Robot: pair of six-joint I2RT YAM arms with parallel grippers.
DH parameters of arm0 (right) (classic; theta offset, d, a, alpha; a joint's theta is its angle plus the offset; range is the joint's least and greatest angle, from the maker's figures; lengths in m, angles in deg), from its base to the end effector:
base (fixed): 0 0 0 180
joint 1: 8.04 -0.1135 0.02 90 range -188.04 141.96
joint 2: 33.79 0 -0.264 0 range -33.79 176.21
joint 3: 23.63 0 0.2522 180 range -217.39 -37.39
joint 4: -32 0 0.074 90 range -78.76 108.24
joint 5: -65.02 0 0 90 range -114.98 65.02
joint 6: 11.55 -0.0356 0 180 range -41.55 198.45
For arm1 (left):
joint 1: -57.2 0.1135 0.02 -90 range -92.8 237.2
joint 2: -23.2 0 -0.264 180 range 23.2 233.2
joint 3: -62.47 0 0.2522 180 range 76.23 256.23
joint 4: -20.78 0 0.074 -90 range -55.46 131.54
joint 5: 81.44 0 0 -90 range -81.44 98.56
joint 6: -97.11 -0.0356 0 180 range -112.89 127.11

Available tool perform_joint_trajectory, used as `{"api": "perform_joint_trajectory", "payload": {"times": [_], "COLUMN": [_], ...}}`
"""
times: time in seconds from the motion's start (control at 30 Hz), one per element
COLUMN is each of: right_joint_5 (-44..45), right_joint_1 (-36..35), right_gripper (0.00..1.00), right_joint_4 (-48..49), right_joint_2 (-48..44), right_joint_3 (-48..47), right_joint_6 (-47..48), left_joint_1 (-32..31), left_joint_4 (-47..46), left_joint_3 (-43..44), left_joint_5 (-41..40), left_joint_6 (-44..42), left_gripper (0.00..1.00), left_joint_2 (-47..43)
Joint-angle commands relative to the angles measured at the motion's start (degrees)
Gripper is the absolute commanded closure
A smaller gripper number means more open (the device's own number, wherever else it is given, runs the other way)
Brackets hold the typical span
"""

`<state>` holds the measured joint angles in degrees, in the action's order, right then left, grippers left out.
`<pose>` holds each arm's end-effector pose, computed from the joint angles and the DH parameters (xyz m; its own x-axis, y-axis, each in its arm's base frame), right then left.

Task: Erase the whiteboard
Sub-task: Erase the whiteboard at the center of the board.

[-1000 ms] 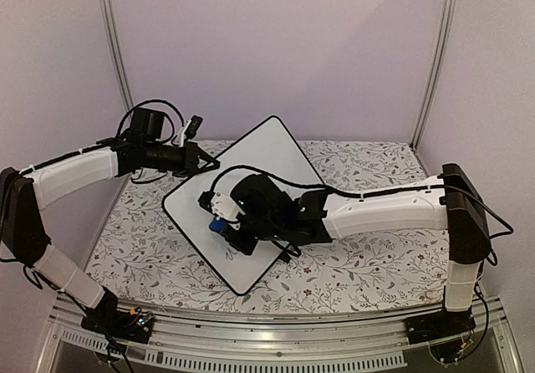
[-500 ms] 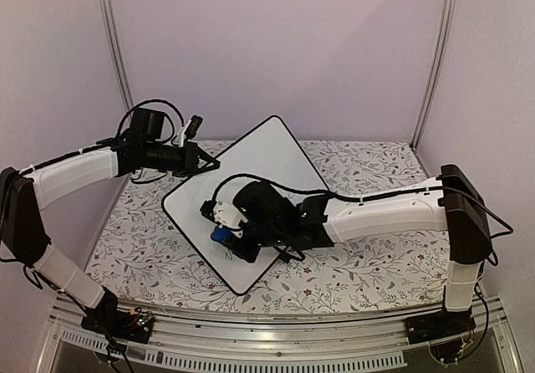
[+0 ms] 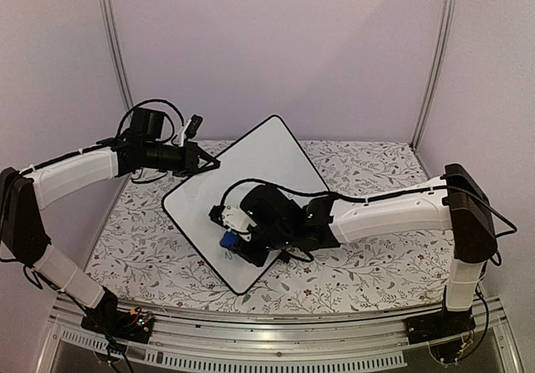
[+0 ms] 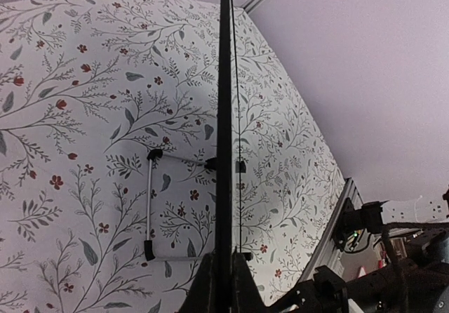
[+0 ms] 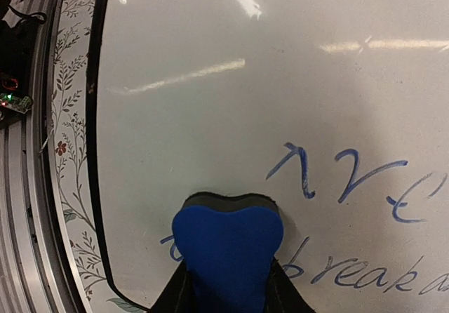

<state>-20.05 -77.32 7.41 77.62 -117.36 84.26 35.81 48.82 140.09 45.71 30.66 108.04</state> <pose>0.1577 0.4083 0.2091 -0.1447 -0.6676 -0.7303 -0.9288 0.3462 -0.1324 0.2995 -0.1404 0.2856 -0.7924 -0.0317 -0.6092 0.4726 0.5996 -0.6458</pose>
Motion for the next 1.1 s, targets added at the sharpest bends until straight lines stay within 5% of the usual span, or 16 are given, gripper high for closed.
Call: {"api": "perform_joint_trajectory", "payload": {"times": [0.0, 0.3, 0.77, 1.07], "right_joint_5": [2.76, 3.86, 2.04, 2.15], "right_joint_1": [2.26, 3.26, 4.24, 4.79], "right_gripper": [0.72, 0.71, 0.72, 0.71], "right_joint_4": [-1.67, -2.40, -0.89, -0.82], "right_joint_2": [2.23, 5.61, -0.96, 0.99], "right_joint_3": [-5.57, -12.01, 4.32, -3.28], "right_joint_6": [0.66, 3.07, -1.60, 0.03], "left_joint_1": [-0.65, -0.59, -0.63, -0.69], "left_joint_4": [-1.80, -1.69, -1.80, -1.81], "left_joint_3": [-0.57, -0.57, -0.57, -0.58], "left_joint_5": [-1.12, -1.20, -0.94, -1.13], "left_joint_6": [-2.48, -2.59, -2.39, -2.50], "left_gripper": [1.00, 1.00, 1.00, 1.00], "left_joint_2": [0.05, -0.22, -0.12, -0.33]}}
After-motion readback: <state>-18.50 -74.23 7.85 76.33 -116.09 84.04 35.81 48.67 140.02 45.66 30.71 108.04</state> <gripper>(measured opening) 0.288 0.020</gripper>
